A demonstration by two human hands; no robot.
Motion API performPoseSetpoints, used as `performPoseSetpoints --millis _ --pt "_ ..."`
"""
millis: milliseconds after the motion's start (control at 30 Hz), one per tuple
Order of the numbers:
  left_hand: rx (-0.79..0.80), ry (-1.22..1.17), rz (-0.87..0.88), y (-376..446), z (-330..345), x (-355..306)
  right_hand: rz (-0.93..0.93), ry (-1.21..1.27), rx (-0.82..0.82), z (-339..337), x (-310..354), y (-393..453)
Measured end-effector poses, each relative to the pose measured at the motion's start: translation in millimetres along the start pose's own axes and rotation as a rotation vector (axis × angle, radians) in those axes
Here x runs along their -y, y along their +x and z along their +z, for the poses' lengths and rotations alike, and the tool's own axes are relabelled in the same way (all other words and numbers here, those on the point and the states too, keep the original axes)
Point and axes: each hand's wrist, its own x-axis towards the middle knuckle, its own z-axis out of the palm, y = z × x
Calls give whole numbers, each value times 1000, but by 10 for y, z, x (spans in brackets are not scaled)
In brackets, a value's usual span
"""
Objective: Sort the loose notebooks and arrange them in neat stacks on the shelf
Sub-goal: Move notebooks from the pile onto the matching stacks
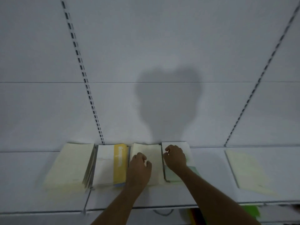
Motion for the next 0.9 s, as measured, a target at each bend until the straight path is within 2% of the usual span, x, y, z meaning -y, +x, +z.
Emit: performPoseSetpoints --millis 267,400,533,700,900 --pt "398 54 157 -198 1129 -1076 231 5 -156 -989 -1569 145" --pt "517 74 220 -362 1692 -1561 334 -18 -174 -1372 -2316 166" --pt "627 91 202 -535 2224 -1924 383 -132 -130 -1585 -2885 170" --pt "701 167 138 -730 2705 -2106 460 -156 -47 -1556 -3312 172" --pt "698 266 67 -823 2997 -2164 472 -183 32 -1422 -3537 195"
